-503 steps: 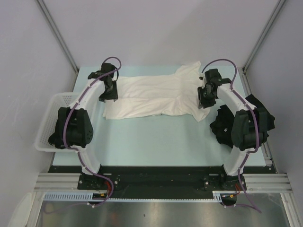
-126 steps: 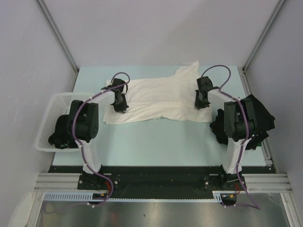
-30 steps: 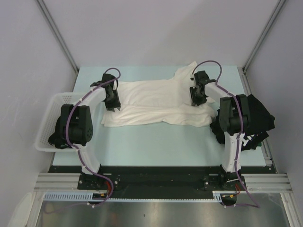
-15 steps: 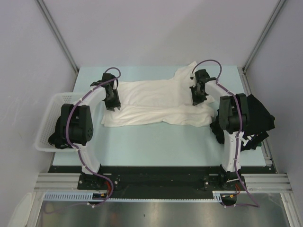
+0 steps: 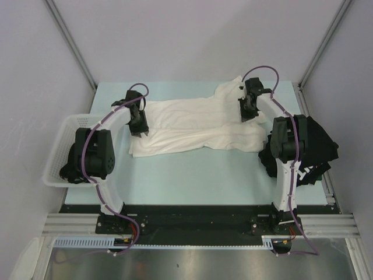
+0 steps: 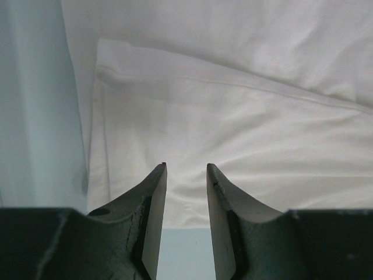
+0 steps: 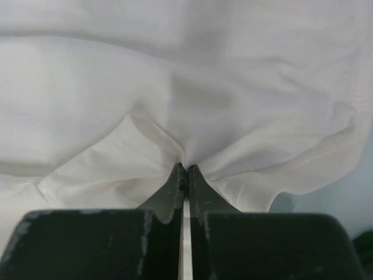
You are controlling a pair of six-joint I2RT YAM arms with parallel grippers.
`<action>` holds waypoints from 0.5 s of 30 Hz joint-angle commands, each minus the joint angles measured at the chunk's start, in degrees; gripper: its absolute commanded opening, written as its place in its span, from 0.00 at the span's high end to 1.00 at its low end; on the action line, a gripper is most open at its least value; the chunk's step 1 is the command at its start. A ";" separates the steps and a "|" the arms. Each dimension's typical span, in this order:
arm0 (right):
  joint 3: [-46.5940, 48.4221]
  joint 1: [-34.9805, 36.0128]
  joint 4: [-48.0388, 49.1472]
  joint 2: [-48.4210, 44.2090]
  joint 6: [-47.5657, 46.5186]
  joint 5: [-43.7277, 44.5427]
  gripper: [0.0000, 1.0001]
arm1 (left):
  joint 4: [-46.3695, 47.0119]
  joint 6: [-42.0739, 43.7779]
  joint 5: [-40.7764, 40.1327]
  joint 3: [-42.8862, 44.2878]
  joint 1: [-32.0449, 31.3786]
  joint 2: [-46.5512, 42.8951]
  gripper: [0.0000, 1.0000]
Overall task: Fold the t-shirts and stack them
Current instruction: Grap the side of the flattened tshirt furthest away from the robot with both arms
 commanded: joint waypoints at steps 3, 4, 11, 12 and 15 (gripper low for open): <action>2.31 -0.60 0.64 1.35 -0.48 3.23 0.99 | 0.10 0.43 1.08 1.56 -0.38 -0.16 0.61; 2.66 -0.60 0.37 2.14 -0.39 3.32 0.94 | 0.01 0.43 1.08 1.65 -0.38 -0.08 0.61; 4.07 -0.16 -0.25 4.43 0.14 3.76 0.81 | -0.16 0.25 0.90 1.65 -0.38 -0.16 0.61; 4.16 -0.16 -0.24 4.26 0.22 3.85 0.81 | -0.08 0.17 0.99 1.65 -0.38 -0.16 0.61; 5.65 -0.43 -1.21 3.82 0.49 4.64 0.80 | 0.01 0.08 1.08 1.65 -0.55 -0.08 0.61</action>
